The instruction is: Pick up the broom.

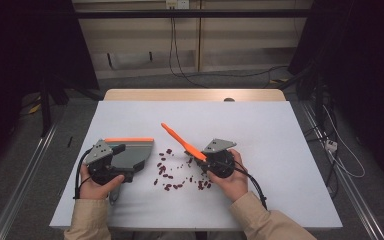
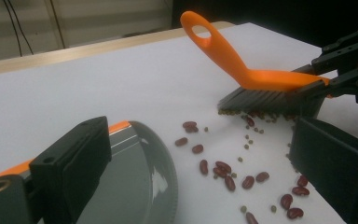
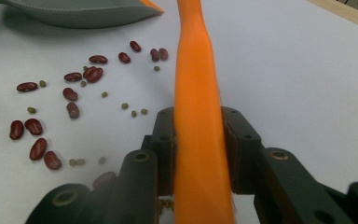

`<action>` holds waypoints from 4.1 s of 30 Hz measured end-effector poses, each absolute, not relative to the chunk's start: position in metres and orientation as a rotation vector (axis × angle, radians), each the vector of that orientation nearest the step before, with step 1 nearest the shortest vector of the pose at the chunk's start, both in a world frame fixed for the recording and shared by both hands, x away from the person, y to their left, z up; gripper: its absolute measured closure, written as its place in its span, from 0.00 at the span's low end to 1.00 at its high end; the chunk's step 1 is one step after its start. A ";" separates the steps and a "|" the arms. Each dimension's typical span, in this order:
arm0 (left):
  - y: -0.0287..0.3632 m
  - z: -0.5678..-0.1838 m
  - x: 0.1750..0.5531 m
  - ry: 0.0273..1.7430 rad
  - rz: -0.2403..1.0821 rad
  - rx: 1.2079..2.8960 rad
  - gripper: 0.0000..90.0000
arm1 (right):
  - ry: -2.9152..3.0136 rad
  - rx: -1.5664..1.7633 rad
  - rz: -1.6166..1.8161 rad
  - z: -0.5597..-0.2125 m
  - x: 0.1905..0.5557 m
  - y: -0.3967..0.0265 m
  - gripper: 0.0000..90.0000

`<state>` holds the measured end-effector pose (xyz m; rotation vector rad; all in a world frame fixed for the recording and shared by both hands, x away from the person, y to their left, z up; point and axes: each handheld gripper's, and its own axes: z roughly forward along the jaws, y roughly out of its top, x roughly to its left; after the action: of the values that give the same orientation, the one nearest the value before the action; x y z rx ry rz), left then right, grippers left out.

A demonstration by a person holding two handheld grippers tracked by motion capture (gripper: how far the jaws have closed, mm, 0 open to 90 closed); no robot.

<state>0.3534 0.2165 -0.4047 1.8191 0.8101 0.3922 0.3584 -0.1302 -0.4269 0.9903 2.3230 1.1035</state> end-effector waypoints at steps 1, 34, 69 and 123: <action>0.217 -0.405 0.352 0.817 0.392 1.820 0.06 | 2.327 0.984 1.104 -0.427 0.358 -0.130 0.77; 0.226 -0.411 0.346 0.836 0.377 1.818 0.06 | 2.316 0.902 1.252 -0.403 0.370 -0.147 0.78; 0.241 -0.411 0.349 0.884 0.400 1.805 0.07 | 2.530 0.358 1.258 -0.435 0.447 -0.091 0.77; 0.246 -0.410 0.349 0.885 0.410 1.805 0.07 | 2.485 0.410 1.474 -0.421 0.392 -0.126 0.78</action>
<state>0.3487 0.2459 -0.4102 1.8051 0.8852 0.4102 0.3917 -0.1256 -0.4211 0.4099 2.4854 1.4737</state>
